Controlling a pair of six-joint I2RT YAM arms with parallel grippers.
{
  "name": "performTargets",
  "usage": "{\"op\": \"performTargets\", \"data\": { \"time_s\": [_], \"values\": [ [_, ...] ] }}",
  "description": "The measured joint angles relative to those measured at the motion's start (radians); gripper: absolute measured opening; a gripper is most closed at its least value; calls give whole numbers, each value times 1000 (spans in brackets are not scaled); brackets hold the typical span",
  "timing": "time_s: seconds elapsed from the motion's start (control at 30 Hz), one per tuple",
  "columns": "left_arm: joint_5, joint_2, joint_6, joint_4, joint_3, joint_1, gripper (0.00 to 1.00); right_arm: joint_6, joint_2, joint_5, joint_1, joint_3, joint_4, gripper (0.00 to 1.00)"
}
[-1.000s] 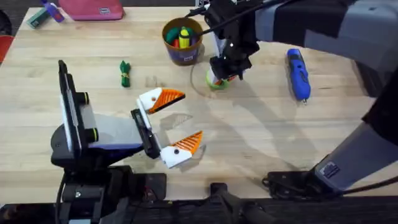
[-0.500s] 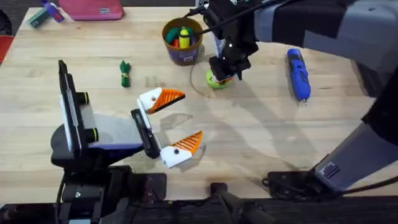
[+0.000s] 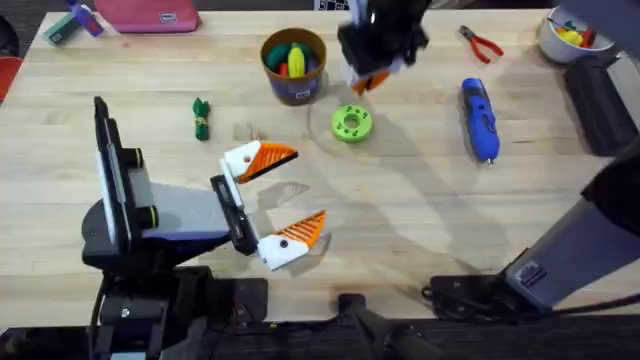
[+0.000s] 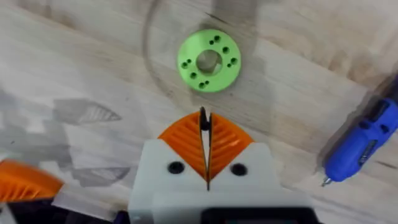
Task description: Pick up the gripper from the table and insert it into the empty holder that is missing its gripper. Then pick up a screw, insert it into the mounting hole, and use the screwdriver to tighten it. Finally, clean up the table by picking up the vegetable and placing it into the bucket.
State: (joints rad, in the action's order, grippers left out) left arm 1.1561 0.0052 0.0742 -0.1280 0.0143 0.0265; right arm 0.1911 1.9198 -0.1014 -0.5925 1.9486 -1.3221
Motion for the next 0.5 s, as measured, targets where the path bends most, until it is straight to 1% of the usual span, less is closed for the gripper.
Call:
{"op": "performTargets", "data": {
  "time_s": [0.13, 0.27, 0.37, 0.5],
  "values": [
    [0, 0, 0, 0, 0, 0, 985, -57, -2, -3, -44, 165, -92, 6],
    [0, 0, 0, 0, 0, 0, 986, -130, -7, -5, -117, 272, -141, 6],
    [0, 0, 0, 0, 0, 0, 986, -178, -10, -6, -185, 315, -150, 6],
    [0, 0, 0, 0, 0, 0, 986, -239, -9, -6, -265, 334, -184, 6]
  ]
}}
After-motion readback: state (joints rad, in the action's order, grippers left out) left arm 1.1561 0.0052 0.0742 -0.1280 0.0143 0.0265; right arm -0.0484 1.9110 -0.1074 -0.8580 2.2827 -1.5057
